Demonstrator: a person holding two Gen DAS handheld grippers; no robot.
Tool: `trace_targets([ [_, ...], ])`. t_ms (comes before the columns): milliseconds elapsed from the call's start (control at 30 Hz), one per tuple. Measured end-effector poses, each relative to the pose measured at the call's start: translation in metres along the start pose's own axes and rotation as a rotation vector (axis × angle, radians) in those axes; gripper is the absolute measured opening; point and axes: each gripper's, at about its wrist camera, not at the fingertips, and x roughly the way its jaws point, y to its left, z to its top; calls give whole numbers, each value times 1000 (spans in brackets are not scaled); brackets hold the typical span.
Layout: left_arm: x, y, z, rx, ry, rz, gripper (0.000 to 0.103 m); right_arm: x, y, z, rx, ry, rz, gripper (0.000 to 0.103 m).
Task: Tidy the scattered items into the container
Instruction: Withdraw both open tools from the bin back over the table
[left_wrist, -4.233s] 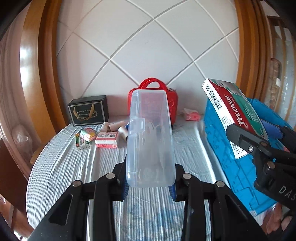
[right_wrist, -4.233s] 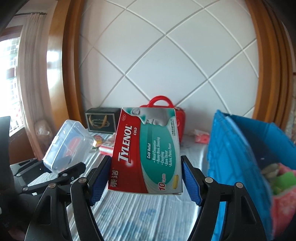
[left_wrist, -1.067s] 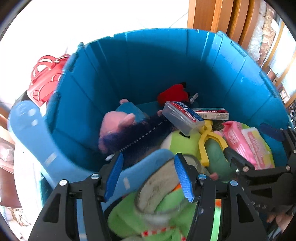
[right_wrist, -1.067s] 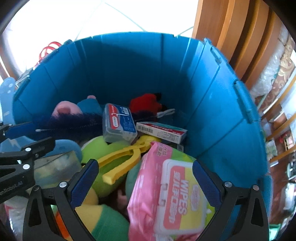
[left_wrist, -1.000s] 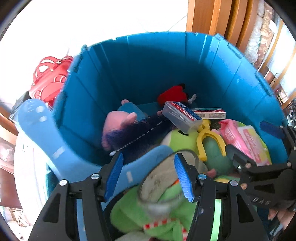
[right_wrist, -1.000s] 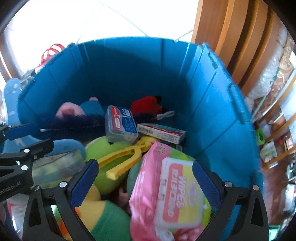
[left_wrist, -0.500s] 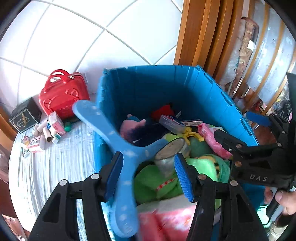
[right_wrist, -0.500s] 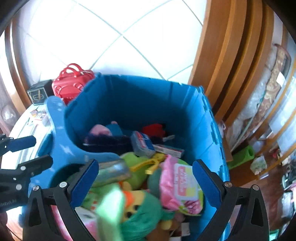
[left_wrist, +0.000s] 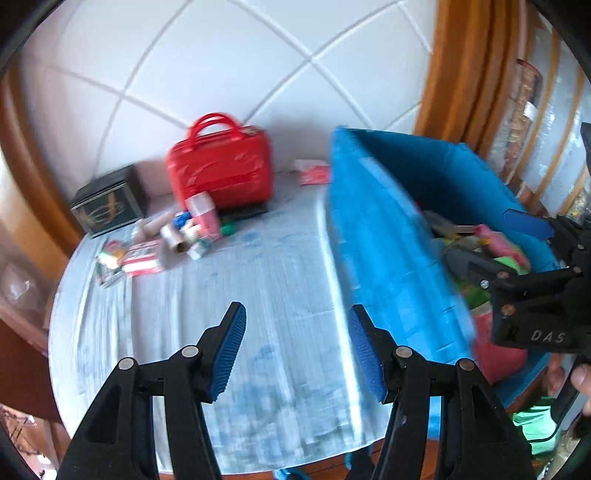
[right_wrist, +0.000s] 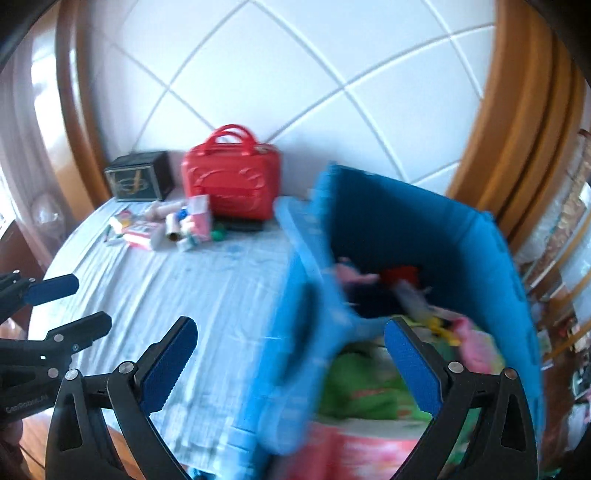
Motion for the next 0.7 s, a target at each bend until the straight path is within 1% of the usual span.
trace_targets([
  [100,3,49,-9,-52,25,37,57,12,38,9,-15,13,43,103],
  [167,5,73,-14,-78,36,65,57,23,64,17,-40,29,68,103],
  [300,8,118,-15,-144,32,106,57,48,104,33,-105,46,106,103],
  [400,13,143,-10,-195,35,140,57,65,127,44,-144,47,149,103],
  [467,18,155,-6,-209,47,166,57,79,140,54,-166,43,182,103],
  [533,18,167,-3,-223,36,198,57,91,151,63,-178,46,209,103],
  [633,22,185,0,-268,37,198,57,108,165,75,-202,58,239,103],
  [700,25,196,1,-282,46,215,57,118,175,84,-224,63,248,103],
])
